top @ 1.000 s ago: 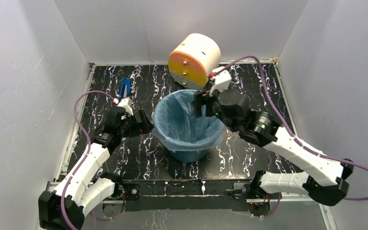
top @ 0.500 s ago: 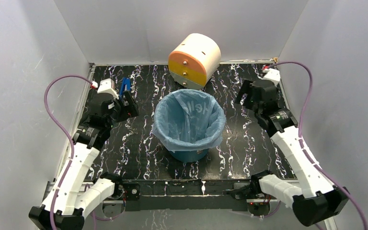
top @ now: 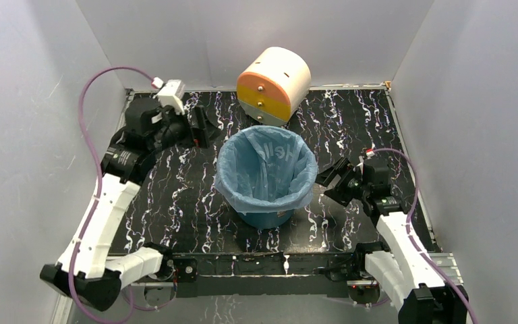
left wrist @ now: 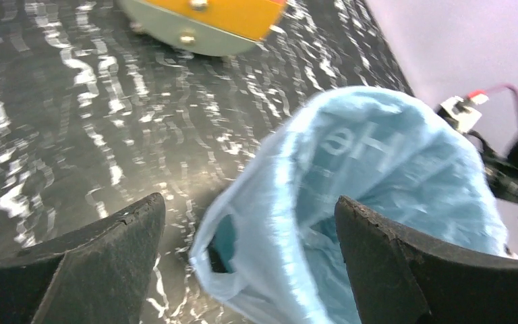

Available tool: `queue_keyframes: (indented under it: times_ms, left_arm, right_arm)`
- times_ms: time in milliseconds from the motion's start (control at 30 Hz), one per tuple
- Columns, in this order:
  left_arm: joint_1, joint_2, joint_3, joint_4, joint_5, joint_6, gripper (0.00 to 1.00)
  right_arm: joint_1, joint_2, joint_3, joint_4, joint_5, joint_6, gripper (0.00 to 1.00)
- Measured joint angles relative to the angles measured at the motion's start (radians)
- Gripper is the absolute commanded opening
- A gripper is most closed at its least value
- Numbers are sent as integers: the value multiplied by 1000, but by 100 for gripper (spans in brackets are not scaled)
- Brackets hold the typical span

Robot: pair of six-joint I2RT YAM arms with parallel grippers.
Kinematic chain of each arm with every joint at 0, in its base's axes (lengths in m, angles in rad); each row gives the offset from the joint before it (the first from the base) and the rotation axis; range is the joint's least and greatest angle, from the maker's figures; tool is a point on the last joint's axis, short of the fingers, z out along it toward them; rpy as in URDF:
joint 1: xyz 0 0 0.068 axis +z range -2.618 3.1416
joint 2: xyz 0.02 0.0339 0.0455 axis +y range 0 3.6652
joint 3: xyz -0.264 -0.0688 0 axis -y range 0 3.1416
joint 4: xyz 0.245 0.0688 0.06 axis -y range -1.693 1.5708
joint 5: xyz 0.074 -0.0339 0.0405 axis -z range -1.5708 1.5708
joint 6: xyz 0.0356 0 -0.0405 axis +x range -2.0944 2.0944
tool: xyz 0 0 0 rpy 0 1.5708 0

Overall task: Put the trash bags into the trash bin
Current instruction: Adjust the trash bag in the trash bin.

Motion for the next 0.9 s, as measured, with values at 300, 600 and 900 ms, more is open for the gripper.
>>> queue_keyframes:
  times_ms: [300, 600, 900]
  left_arm:
    - [-431, 248, 110, -26, -43, 88, 93]
    - [-573, 380, 113, -76, -134, 151, 94]
    - [-708, 474, 122, -107, -208, 217, 94]
  right_arm:
    - [-1, -43, -155, 137, -147, 97, 89]
    - [-1, -30, -183, 207, -214, 118, 88]
    - [-1, 48, -206, 253, -256, 129, 88]
